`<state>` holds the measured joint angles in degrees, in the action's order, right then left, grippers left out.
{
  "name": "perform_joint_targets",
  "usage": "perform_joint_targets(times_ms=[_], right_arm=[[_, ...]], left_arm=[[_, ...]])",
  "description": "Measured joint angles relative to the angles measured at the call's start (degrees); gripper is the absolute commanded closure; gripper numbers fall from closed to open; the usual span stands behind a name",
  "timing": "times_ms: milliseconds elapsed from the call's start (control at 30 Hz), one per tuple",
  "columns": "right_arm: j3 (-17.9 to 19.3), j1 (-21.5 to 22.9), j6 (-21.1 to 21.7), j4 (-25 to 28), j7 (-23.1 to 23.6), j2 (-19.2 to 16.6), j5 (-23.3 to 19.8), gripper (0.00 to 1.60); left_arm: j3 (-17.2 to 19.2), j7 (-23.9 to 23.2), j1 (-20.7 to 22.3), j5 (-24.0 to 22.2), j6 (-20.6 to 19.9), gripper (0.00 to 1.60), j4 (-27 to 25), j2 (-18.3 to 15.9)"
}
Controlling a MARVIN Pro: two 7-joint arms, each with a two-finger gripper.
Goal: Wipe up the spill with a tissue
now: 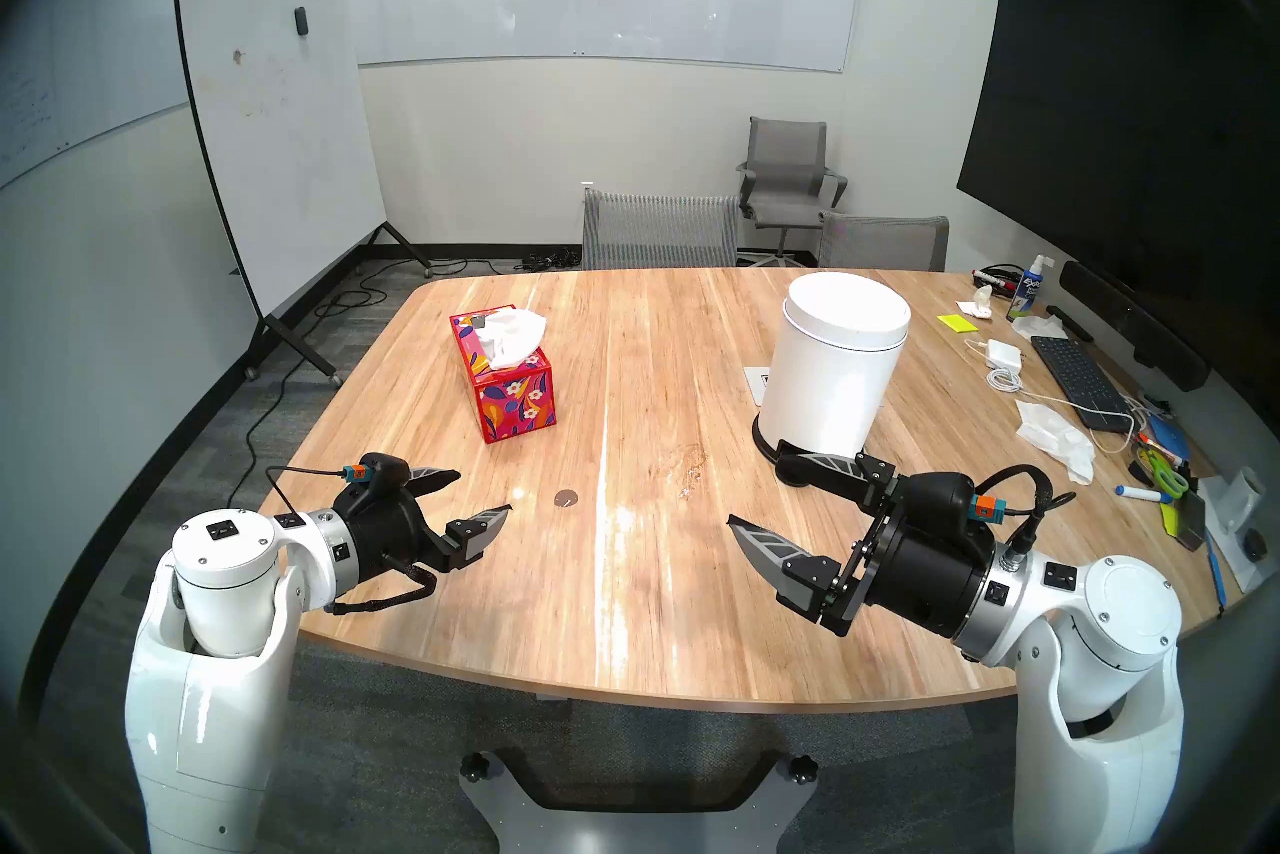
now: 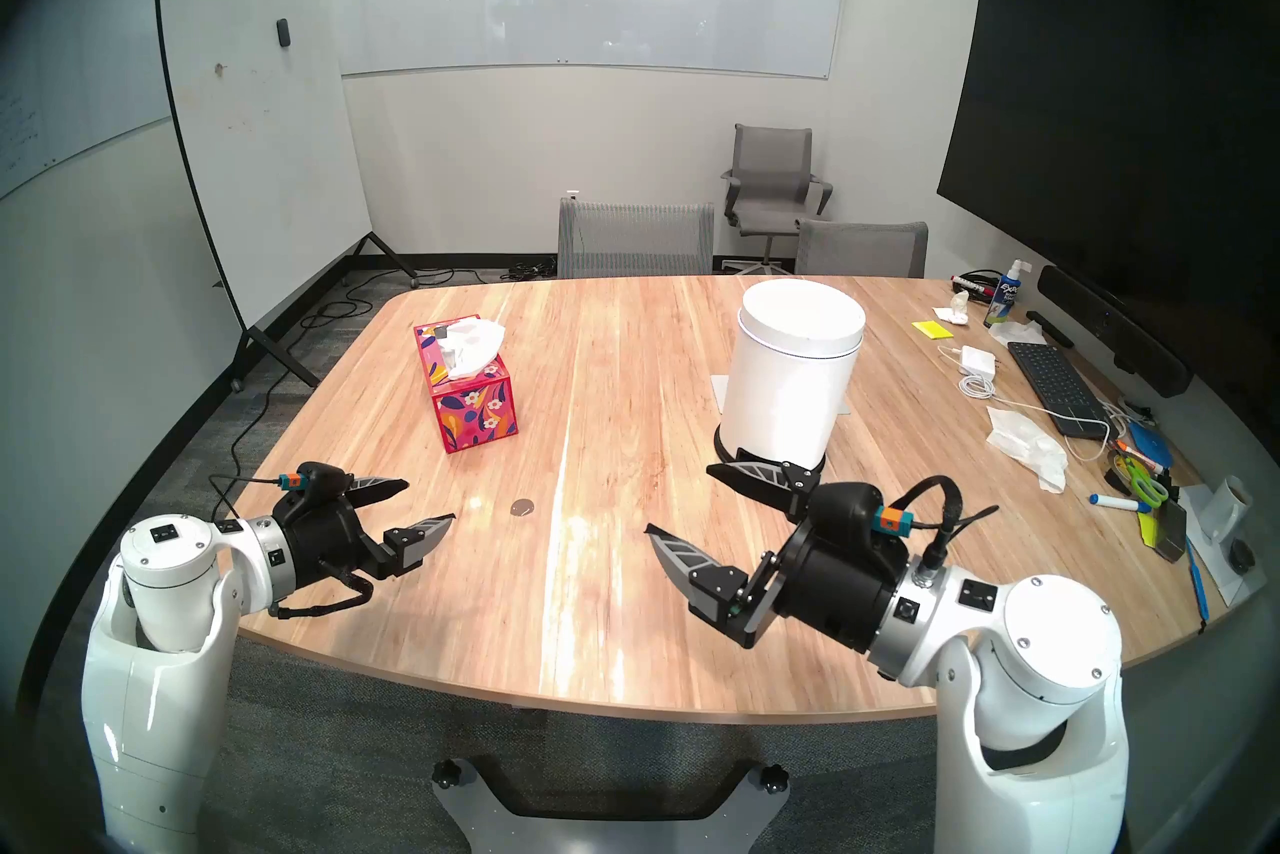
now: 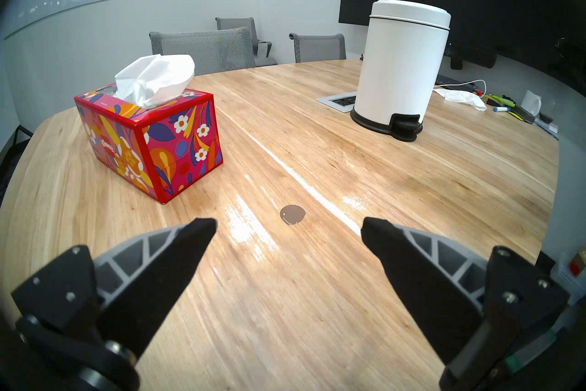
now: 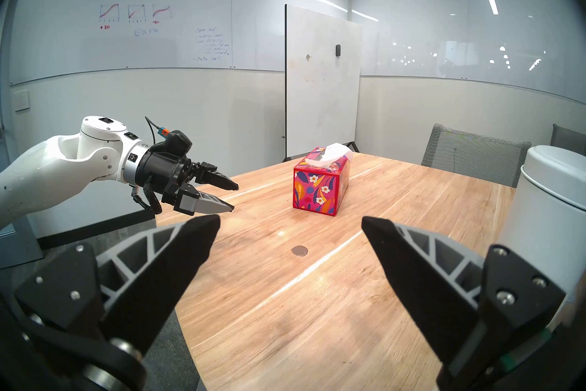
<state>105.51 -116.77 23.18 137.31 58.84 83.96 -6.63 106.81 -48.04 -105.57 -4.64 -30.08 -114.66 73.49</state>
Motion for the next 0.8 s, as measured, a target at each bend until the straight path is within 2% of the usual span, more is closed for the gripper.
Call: perform_joint_targets(times_ms=[800], right_arm=[[0.00,0.00,0.00,-0.04,0.02,0.07,0.18,0.00]], left_arm=[[0.00,-0.02,0.00,0.00,0.00,0.00,0.04,0.05]])
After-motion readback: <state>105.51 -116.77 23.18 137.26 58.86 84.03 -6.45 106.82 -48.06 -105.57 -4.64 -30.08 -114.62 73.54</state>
